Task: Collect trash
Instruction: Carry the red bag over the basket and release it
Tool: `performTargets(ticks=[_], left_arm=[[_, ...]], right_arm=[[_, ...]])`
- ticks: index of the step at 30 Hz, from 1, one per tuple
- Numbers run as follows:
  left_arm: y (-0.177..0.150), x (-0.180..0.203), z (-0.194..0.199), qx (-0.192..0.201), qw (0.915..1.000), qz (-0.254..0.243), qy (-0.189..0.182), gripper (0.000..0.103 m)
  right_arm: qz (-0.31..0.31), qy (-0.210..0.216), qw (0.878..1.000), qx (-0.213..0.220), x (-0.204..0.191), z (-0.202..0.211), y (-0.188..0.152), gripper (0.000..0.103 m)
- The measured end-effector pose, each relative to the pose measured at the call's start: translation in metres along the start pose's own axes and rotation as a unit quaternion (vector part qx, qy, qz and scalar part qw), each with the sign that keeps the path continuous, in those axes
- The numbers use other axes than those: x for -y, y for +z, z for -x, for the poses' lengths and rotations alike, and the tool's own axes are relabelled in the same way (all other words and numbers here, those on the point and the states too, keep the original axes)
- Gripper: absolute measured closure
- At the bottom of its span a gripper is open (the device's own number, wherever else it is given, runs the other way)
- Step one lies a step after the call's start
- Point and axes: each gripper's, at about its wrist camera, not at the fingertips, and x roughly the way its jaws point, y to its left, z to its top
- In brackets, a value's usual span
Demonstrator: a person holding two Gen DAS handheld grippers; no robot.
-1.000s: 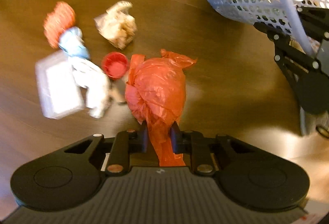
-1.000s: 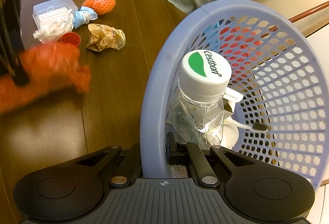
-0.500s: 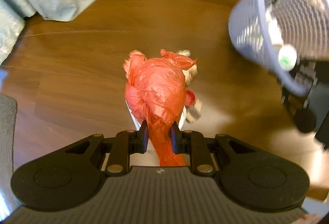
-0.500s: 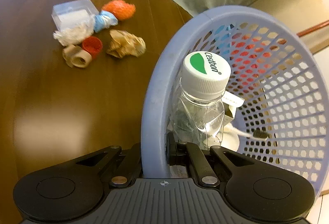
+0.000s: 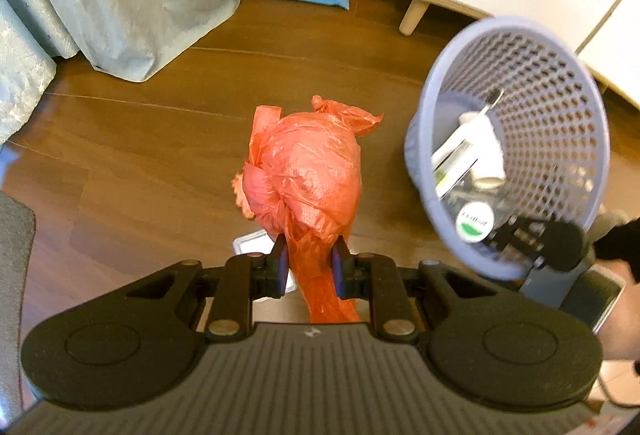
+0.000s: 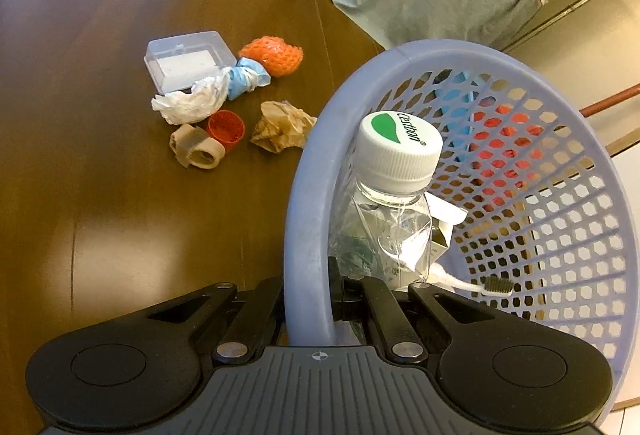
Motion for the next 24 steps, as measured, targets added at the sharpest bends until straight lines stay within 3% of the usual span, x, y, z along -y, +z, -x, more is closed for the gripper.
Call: performTargets(ticks=[8,20,23,24], left_arm=[[0.012,0.015,0.005,0.011,0.9991,0.014,-0.039,0.086],[0.035,0.069,0.006,0.021,0.9931,-0.023,-0.113,0.086],[0.045,0.086,0.002,0.033,0.9895,-0.030,-0.138,0.079],[0.048,0.090,0.001,0.044,0.9875,-0.025,-0.149,0.071]], right_arm=[[-0.002,0.002,1.000,0.003,0.000,0.000,0.001,0.103],[-0.010,0.002,1.000,0.004,0.000,0.002,0.001,0.103],[-0.014,0.001,1.000,0.005,0.002,0.003,0.001,0.103],[-0.015,0.002,1.000,0.005,0.003,0.003,0.001,0.103]])
